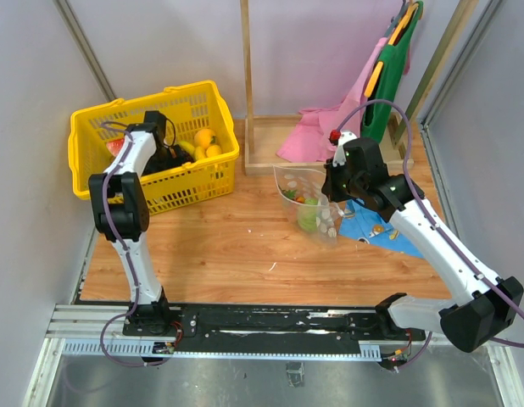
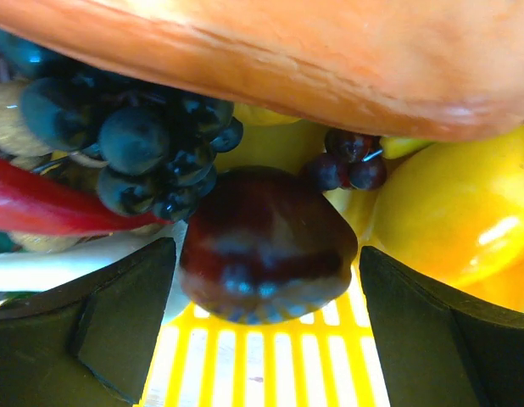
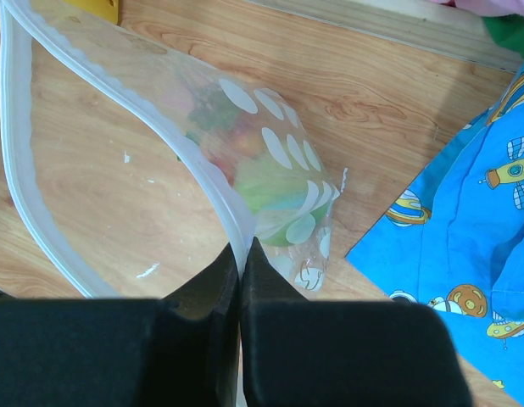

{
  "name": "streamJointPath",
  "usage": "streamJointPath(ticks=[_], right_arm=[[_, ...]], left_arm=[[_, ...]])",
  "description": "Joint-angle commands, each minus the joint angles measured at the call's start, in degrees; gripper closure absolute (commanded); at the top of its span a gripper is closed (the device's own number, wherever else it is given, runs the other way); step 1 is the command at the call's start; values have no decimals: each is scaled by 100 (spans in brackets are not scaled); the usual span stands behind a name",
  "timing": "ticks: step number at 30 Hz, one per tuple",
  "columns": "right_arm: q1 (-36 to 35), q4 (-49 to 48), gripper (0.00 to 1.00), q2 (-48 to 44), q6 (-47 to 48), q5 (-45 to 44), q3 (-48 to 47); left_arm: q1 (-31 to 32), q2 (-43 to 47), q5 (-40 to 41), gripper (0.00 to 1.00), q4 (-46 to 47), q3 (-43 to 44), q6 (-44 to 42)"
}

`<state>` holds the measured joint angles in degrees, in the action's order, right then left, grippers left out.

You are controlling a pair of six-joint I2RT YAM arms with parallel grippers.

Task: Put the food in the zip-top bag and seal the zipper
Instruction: Pick up the fake fruit from the bin.

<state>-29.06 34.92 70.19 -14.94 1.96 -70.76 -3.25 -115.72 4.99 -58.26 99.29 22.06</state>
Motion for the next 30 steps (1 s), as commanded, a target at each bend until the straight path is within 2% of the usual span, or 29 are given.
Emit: streamJointPath(ticks=[1,14,18,22,27,30], right_arm=[[93,-73,99,31,90,-11,58],[93,-108,99,39,45,33,94],[93,-111,99,47,26,49,88],[93,-108,99,40,17,37,83],[93,-90,99,51,0,41,42],[93,-84,99,56,-22,46,27]], left_arm=[[-7,-205,-324,6,206,-215,-75],[-9,-624,-649,4,669,-802,-107],[-8,-636,-660,8,712,-854,-102],[-9,-361,-694,21,697,-821,-89],[-9,76,-580,46,622,-717,-47],[-9,324,-523,55,557,-619,-35]])
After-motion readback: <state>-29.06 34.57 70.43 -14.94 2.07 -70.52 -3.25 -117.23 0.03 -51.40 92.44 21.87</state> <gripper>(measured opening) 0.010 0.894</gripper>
